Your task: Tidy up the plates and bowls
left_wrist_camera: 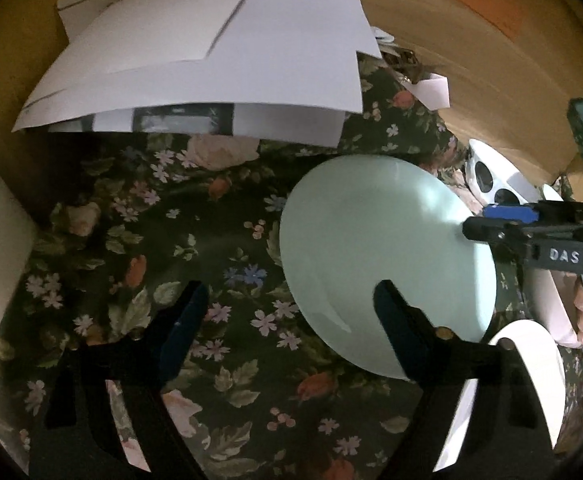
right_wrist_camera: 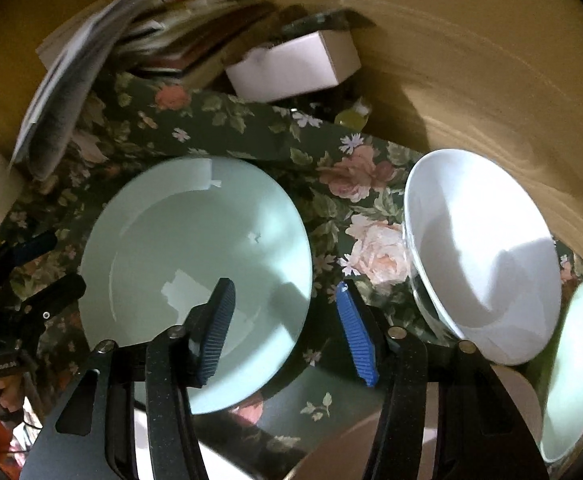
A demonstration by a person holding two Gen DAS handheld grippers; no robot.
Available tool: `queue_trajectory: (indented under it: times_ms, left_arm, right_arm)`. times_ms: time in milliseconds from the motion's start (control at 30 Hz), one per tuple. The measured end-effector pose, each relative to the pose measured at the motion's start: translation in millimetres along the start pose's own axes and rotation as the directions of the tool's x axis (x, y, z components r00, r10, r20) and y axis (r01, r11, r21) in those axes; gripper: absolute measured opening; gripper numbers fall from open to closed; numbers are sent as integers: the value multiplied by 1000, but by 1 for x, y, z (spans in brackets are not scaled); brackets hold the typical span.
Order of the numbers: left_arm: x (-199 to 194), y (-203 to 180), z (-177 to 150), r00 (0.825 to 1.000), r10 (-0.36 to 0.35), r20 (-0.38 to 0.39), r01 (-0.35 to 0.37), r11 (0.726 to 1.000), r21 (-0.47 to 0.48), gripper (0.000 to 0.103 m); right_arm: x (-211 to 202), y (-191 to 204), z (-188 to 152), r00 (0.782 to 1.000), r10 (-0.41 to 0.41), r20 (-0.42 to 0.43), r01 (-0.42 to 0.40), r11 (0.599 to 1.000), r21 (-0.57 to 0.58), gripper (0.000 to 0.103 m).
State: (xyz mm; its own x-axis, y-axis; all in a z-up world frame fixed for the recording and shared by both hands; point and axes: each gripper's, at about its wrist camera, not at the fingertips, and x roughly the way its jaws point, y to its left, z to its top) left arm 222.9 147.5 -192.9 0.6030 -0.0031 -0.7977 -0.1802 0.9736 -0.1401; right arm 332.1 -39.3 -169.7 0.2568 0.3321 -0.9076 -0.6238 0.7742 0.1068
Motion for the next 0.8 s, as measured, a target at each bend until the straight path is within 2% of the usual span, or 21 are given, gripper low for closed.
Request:
queue_trajectory:
  times_ms: [33, 100, 200, 233, 333, 433, 633, 800]
  left_arm:
    - [1, 0, 0, 1000, -6, -5, 6, 1000, 2, 75]
    - [5, -2, 0, 1000, -17, -9, 17, 1000, 1, 62]
    - [8, -3, -1, 999, -34, -18, 34, 999, 1, 51]
    - [9, -3, -1, 999, -37, -21, 37, 999, 2, 49]
    - [9, -2, -3, 999, -44, -26, 44, 999, 6, 45]
    - [7, 4, -7, 999, -35, -25, 35, 999, 9, 44]
    - [1, 23, -16, 1000, -11, -29, 10, 1000, -12, 43]
    - [0, 32, -15, 999, -18, -35, 17, 1000, -17, 38]
  right_arm:
    - [2, -1, 1, 1000, 6, -13, -6, 1000, 2, 41]
    - [8, -1, 4, 999, -6, -40, 6, 1000, 10, 34]
    - [15, 0, 6, 997, -15, -70, 16, 1000, 15, 24]
    - [16, 2, 7, 997, -20, -70, 21, 1000, 13, 24]
    - [13, 4, 7, 998, -13, -66, 14, 1000, 20, 24]
    - [13, 18, 5, 997, 27, -75, -26, 999, 22, 24]
    - [10, 50, -9, 996, 40, -79, -42, 999, -21, 24]
    - [10, 60, -20, 998, 46, -51, -45, 999, 12, 25]
